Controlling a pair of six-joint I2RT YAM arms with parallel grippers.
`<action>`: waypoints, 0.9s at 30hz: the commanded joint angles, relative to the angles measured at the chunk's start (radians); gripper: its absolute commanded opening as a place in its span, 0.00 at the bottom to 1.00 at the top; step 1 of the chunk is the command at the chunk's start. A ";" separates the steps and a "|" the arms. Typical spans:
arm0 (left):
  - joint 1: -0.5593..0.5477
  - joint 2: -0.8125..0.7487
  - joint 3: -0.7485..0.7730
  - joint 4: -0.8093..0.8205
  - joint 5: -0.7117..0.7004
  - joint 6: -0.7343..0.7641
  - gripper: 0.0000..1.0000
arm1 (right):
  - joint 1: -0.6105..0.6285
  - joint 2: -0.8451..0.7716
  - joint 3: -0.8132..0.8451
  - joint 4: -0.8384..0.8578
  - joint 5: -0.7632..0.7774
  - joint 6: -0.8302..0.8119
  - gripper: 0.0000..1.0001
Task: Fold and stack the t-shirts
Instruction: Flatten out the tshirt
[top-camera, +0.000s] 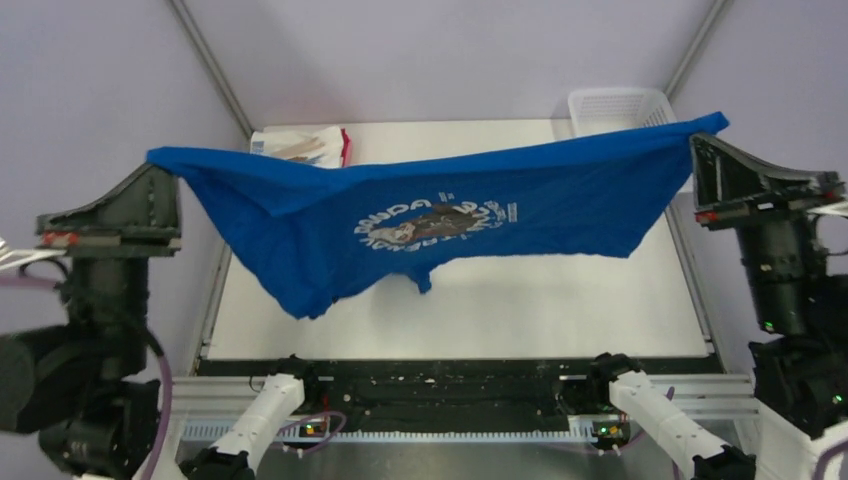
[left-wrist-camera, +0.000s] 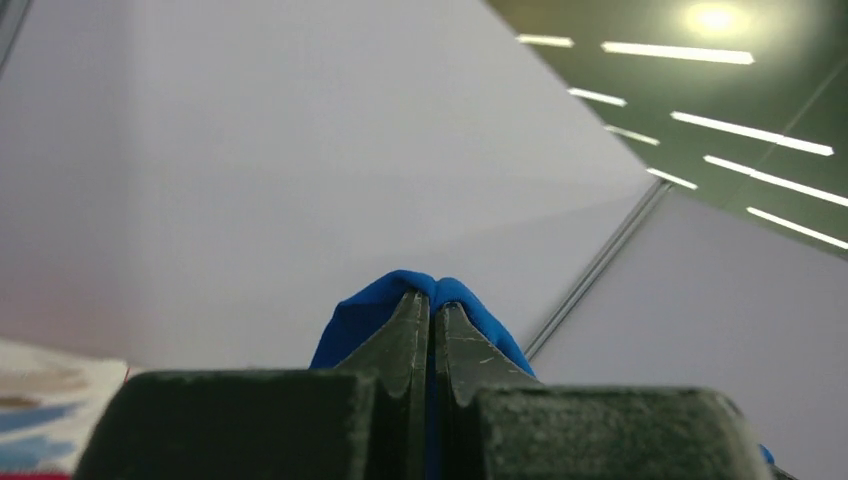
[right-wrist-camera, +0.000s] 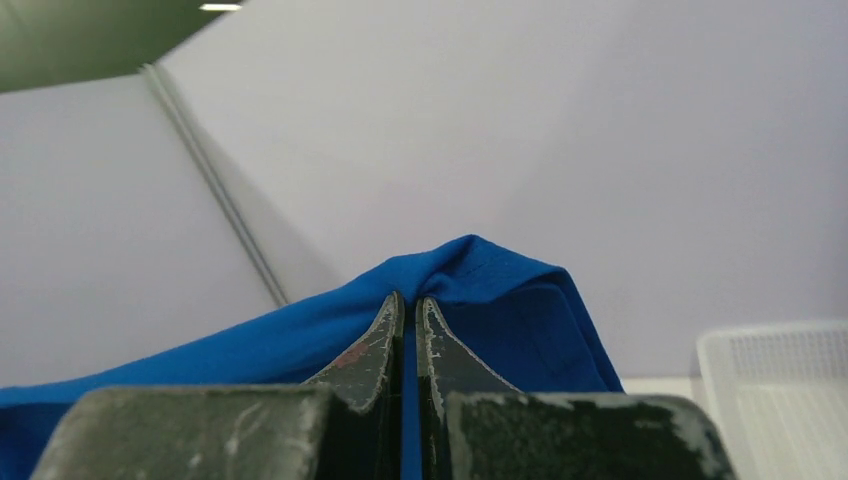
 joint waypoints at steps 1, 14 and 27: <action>0.004 0.023 0.185 0.022 0.032 0.074 0.00 | -0.005 0.012 0.146 -0.051 -0.139 -0.020 0.00; 0.004 0.128 0.155 0.049 0.044 0.141 0.00 | -0.004 -0.003 0.072 -0.024 -0.131 -0.004 0.00; 0.004 0.610 -0.332 0.344 -0.009 0.216 0.00 | -0.006 0.189 -0.592 0.268 0.309 0.022 0.00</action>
